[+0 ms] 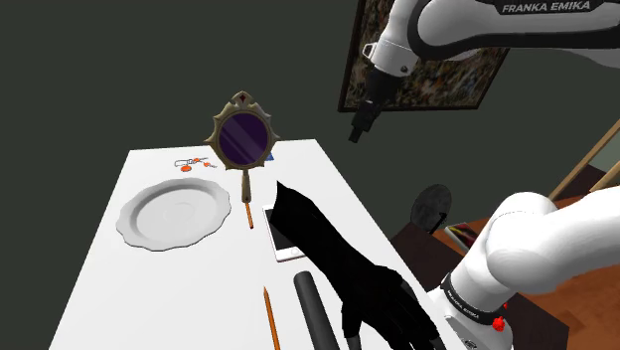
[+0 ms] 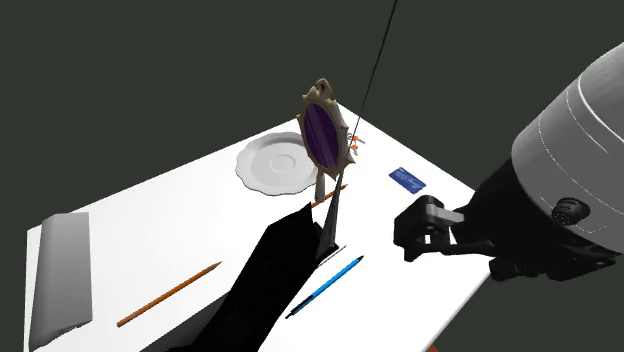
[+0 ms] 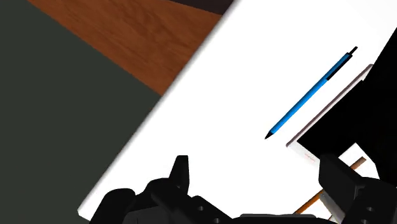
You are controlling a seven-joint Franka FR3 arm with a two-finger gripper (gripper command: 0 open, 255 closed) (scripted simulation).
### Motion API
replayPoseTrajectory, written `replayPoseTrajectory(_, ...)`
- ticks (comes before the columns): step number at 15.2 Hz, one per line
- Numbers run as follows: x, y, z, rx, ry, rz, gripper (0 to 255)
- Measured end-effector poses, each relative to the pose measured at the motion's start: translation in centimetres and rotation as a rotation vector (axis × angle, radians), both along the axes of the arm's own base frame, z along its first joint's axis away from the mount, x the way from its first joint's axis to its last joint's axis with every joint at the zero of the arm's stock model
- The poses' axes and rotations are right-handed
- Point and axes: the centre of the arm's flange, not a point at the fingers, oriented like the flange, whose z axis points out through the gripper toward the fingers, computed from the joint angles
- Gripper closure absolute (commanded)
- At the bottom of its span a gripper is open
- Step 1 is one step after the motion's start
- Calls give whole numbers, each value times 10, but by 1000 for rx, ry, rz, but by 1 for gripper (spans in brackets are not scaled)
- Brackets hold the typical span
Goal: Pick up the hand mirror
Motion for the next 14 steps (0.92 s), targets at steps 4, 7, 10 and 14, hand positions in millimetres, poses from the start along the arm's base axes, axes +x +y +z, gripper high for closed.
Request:
replayPoseTrajectory(4,37,24,-2,43,-63,191,0)
replayPoseTrajectory(7,57,46,-2,77,-111,335,0)
replayPoseTrajectory(10,81,67,-4,108,-157,477,0)
replayPoseTrajectory(14,98,106,-1,152,-220,669,0)
